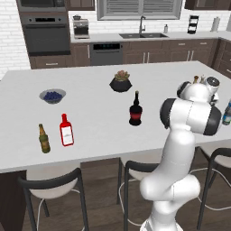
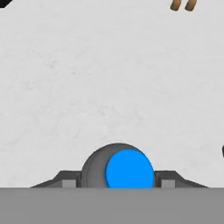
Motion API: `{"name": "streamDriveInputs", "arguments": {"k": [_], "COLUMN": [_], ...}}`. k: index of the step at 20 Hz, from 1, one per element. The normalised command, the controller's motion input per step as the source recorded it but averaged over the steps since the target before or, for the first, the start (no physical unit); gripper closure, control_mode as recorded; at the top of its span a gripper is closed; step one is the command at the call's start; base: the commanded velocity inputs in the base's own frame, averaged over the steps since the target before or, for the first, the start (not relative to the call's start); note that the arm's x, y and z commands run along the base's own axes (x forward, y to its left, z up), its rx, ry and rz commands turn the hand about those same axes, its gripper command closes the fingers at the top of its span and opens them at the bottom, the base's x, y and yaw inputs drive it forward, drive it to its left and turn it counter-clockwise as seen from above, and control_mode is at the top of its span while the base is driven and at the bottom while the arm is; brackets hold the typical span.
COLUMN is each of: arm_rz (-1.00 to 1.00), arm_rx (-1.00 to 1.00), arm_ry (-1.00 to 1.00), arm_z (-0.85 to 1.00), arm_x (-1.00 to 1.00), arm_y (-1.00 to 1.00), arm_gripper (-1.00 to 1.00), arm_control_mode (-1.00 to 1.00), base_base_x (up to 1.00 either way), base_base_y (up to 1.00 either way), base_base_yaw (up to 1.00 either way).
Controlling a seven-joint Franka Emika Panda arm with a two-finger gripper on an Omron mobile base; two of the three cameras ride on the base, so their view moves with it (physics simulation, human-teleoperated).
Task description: Move the plastic bottles in the middle to the plastics group, and the glass bottles in the middle to the glass group.
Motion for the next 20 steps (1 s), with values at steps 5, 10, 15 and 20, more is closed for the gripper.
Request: {"name": "streamDriveInputs", "arguments": {"k": [5,10,15,20], "arm_rz": [-0.45,-0.44,-0.30,-0.24], "arm_rx": [-0.08,-0.04,0.03,0.06], "arm_ry": [0.00,0.00,-0.04,-0.07], "arm_z": [0.11,0.06,0.00,0.00], "arm_x": [0.01,0.07,0.03,0.23], "arm_y": [-0.81,-0.78,-0.68,-0.29], "arm_gripper": [1.00,1.00,1.00,1.00], "arm_control_mode": [-1.00,-1.00,-1.00,-1.00], "base_base_x": [0.00,0.00,0.00,0.00], "base_base_y": [0.00,0.00,0.00,0.00], "base_base_yaw": [0.00,0.00,0.00,0.00]}}
